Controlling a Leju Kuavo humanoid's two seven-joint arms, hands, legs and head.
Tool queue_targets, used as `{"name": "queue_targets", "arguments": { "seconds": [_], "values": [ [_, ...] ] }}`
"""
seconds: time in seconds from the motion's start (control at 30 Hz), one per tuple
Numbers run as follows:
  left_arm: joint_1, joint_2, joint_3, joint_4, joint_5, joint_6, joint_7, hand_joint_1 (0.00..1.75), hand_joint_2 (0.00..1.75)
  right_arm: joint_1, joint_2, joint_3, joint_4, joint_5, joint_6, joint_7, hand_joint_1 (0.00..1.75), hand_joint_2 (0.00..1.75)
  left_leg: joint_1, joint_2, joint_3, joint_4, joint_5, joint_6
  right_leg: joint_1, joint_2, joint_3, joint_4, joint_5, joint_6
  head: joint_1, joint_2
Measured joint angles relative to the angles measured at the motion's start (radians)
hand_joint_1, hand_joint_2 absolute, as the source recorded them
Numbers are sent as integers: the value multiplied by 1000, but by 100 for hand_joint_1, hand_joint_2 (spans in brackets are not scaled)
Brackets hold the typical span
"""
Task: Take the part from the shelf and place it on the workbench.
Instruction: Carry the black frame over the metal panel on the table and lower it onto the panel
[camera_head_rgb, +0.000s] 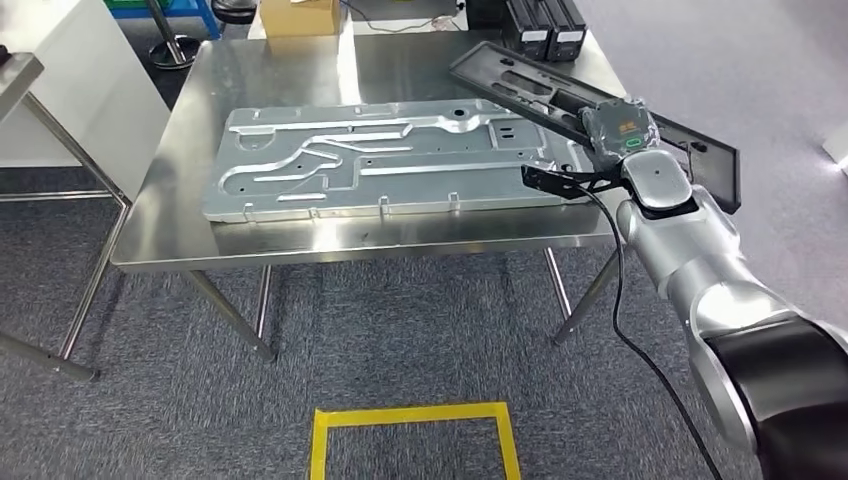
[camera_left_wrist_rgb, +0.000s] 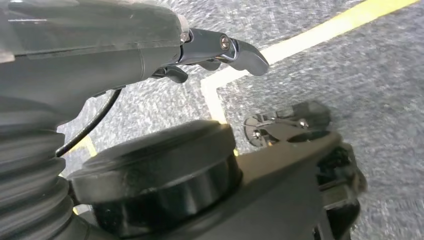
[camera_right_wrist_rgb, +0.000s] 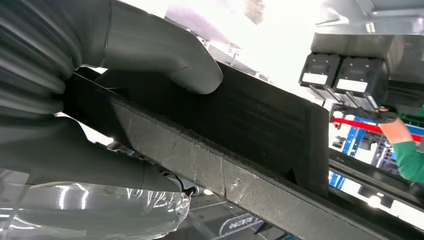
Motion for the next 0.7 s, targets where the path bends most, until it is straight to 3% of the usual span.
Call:
{"name": "queue_targets", "arguments": {
  "seconds": [0.07, 0.1, 0.2, 0.23, 0.27, 0.33, 0.4, 0.47, 0.57, 0.63, 0.7],
  "values": [
    [0, -3, 0, 0, 0, 0, 0, 0, 175, -15, 8, 10, 5, 4, 18, -2, 175, 175, 5, 0, 5, -13, 9, 5, -2, -2, -5, 13, -11, 11, 1, 0],
    [-1, -4, 0, 0, 0, 1, 0, 0, 175, -24, 14, 16, 7, 7, 26, -2, 175, 175, 8, 2, 8, -20, 13, 8, -3, -2, -19, 45, -32, 16, 3, 0],
    [-1, -6, 0, 0, 0, 1, 1, 0, 175, -39, 30, 32, 15, 15, 46, -3, 175, 175, 10, 5, 10, -23, 16, 11, -12, -4, -105, 231, -119, 31, 5, 0],
    [0, -7, 0, 0, 0, 0, 1, 0, 175, -39, 34, 37, 18, 17, 52, -3, 175, 175, 10, 4, 10, -22, 15, 11, -14, -4, -124, 269, -126, 34, 6, 0],
    [0, -7, 0, 0, 0, 0, 1, 0, 175, -40, 40, 41, 22, 17, 56, -4, 175, 175, 10, 3, 10, -20, 14, 10, -17, -4, -126, 270, -113, 37, 6, 0],
    [0, -9, 0, 0, 0, -1, 2, 0, 175, -44, 51, 48, 27, 17, 58, -6, 175, 175, 11, 1, 10, -12, 8, 4, -22, -7, -75, 158, -44, 39, 6, 0],
    [-1, -10, 0, 0, -1, -2, 3, 0, 175, -52, 60, 52, 29, 17, 58, -7, 175, 175, 9, 0, 7, -3, 0, -5, -19, -9, -17, 38, -3, 34, 5, 0],
    [-1, -11, 0, 1, -1, -2, 4, 0, 175, -57, 66, 56, 32, 16, 57, -7, 175, 175, 7, -1, 3, 0, -3, -14, -12, -9, -3, 7, -6, 22, 4, 0],
    [-1, -11, 0, 1, -4, -3, 6, 0, 175, -62, 74, 60, 38, 15, 56, -6, 175, 175, 9, 0, -1, 11, -14, -30, -16, -8, 3, -2, -6, 2, 4, 0],
    [-1, -11, 0, 1, -5, -3, 4, 0, 175, -69, 78, 61, 40, 13, 55, -5, 175, 175, 12, 0, -39, 89, -50, -39, -19, -8, 12, -9, -11, -11, 2, 0],
    [-4, -11, 0, 1, -6, -5, 0, 0, 175, -70, 78, 61, 42, 12, 55, -5, 175, 175, 14, 0, -108, 220, -94, -43, -17, -7, 22, -10, -23, -18, 1, 0]
  ]
}}
